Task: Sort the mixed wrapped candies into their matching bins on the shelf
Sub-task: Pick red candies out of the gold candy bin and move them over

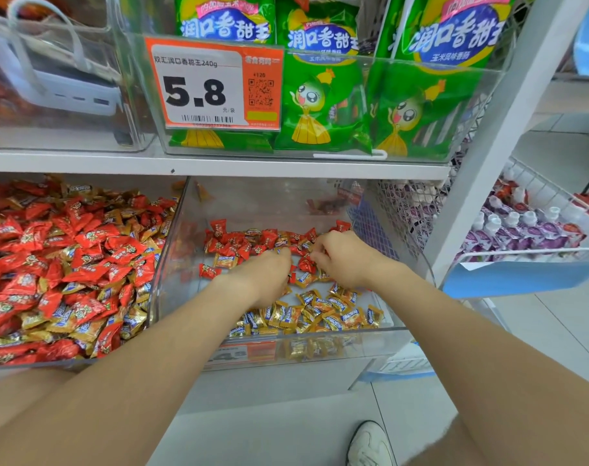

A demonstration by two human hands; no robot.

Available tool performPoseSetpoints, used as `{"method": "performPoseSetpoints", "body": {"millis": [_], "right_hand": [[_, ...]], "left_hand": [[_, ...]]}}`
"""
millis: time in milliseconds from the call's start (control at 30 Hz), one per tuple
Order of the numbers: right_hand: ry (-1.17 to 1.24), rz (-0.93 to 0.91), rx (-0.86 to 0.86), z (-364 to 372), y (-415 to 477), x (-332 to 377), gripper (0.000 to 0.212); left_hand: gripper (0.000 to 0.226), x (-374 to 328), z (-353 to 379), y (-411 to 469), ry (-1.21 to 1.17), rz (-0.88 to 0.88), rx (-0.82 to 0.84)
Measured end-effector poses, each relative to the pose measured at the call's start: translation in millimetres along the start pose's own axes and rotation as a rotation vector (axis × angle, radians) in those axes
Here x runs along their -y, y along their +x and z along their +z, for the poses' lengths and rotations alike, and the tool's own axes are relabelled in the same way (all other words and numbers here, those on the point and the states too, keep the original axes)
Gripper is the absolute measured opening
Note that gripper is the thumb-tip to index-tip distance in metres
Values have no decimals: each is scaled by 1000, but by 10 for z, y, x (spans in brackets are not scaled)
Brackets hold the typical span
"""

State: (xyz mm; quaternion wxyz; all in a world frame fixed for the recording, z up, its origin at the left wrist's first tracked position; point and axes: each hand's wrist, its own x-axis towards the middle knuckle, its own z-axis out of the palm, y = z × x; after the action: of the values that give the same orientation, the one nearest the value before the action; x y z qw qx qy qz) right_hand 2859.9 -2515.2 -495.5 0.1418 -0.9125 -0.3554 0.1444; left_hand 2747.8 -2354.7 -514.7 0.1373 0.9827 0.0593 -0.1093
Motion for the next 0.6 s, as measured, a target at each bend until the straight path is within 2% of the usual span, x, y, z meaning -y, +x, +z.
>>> {"method": "performPoseSetpoints", "body": {"millis": [133, 267, 467, 600], "right_hand": [[-49, -27, 50, 108, 56, 72, 25], [-147, 12, 18, 193, 116, 117, 40], [-264, -9, 125, 143, 104, 241, 29], [-314, -50, 191, 93, 49, 320, 26]], "left_hand": [[22, -34, -61, -46, -128, -41, -58], [21, -96, -129, -113, -292, -103, -141], [19, -115, -175, -224, -398, -172, -200], [19, -83, -315, -371, -770, -205, -209]]}}
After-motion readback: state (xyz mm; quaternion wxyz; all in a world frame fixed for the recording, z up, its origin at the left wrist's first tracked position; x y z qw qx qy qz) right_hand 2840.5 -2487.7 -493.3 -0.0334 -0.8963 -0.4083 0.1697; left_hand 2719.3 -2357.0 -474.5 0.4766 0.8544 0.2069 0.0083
